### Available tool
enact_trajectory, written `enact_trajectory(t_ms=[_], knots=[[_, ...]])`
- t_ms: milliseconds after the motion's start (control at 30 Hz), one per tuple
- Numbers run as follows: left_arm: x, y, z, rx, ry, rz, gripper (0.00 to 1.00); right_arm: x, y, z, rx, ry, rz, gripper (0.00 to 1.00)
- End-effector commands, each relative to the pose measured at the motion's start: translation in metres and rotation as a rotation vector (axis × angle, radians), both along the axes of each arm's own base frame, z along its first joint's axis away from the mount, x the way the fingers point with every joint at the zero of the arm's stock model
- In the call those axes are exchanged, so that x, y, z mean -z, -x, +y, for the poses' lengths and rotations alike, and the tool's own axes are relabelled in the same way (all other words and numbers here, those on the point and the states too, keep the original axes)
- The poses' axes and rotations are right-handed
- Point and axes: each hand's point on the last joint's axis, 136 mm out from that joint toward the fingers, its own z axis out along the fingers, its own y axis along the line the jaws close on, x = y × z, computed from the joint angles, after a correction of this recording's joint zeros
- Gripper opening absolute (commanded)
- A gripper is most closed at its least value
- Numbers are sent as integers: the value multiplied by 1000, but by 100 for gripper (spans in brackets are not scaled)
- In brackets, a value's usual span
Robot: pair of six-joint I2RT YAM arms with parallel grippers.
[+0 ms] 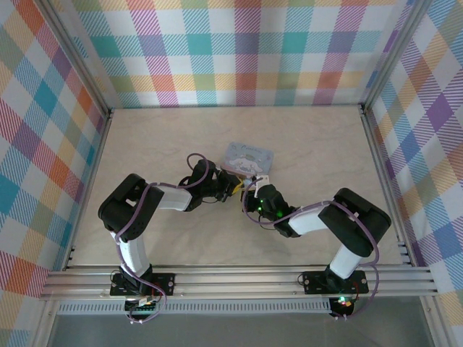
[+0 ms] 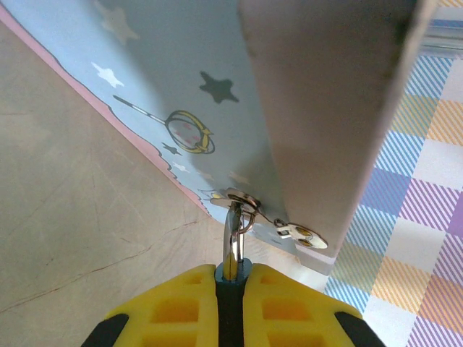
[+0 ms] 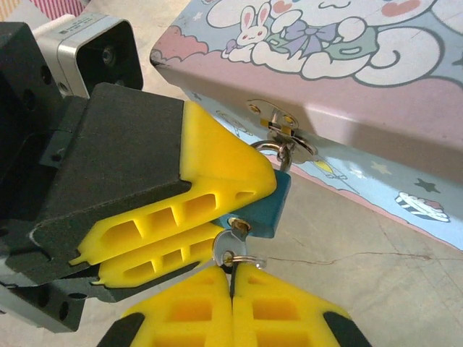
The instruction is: Unlock the padlock with the key
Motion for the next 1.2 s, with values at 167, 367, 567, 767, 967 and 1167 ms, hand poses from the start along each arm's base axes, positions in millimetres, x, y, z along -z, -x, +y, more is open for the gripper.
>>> enact_trajectory(t_ms=[167,367,567,767,967,1167], knots=[[3,12,-6,47,11,44,0,5,-1,-12,16,-4,-19,0],[1,12,-6,42,10,38,0,-9,5,-18,-46,69,-122,28],[-2,11,-6,43,14,35,0,-18,16,-20,-186,253,-244,45],[-3,12,-6,43,16,36,0,-32,25,-17,-326,533,-451,48],[-6,12,-6,40,24,41,0,-35,26,-13,-394,729,-567,55],[-5,14,-4,38,23,49,0,-37,23,2,-488,948,-682,57]])
